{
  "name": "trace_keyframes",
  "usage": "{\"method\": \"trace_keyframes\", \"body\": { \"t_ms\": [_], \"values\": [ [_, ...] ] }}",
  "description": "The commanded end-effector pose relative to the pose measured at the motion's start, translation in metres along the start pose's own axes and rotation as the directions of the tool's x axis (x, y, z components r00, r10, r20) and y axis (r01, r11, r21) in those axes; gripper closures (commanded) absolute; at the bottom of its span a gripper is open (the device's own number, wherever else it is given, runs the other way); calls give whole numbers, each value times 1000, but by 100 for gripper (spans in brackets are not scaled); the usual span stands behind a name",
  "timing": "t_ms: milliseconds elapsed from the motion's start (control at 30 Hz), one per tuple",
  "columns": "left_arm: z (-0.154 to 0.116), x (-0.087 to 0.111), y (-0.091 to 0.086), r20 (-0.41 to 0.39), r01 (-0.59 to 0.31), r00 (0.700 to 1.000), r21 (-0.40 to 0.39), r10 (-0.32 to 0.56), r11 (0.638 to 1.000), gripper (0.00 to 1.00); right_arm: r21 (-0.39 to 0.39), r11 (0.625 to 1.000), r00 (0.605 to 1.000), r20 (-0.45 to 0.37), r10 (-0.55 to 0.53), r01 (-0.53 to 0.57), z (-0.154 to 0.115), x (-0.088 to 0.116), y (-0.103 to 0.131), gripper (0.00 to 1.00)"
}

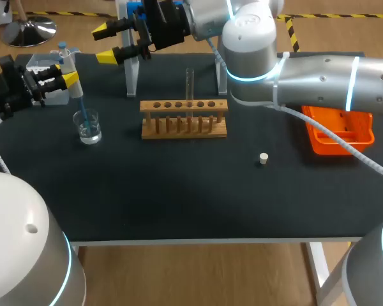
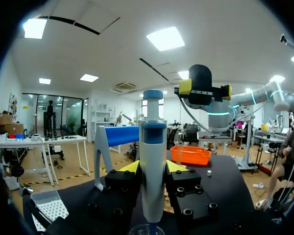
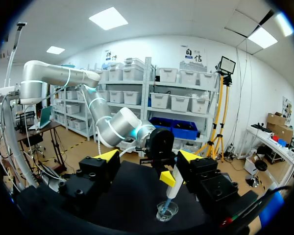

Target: Invert the test tube, pick up the pipette, mount the tip to pipette, aspirate from beaker and dispense into the tube, eject the tip, return the pipette, and cap with the stopper.

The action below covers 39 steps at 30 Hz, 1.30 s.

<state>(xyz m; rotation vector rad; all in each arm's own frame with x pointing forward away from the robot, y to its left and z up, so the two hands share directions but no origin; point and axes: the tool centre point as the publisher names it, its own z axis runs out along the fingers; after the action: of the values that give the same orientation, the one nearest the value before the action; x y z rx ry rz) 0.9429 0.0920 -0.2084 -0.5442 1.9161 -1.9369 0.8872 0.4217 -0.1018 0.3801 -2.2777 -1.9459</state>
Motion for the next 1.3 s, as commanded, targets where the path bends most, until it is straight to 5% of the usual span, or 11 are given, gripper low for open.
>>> {"method": "trace_keyframes", "body": {
  "t_ms": [33, 1300],
  "values": [
    [-1, 0, 0, -3, -1, 1000, 2, 1, 1000, 100, -33, 999, 994, -106, -4, 0, 7, -11, 3, 100],
    [-1, 0, 0, -3, -1, 1000, 2, 1, 1000, 100, -131, 988, 996, -64, 69, -77, 62, -43, 13, 100]
  ]
}}
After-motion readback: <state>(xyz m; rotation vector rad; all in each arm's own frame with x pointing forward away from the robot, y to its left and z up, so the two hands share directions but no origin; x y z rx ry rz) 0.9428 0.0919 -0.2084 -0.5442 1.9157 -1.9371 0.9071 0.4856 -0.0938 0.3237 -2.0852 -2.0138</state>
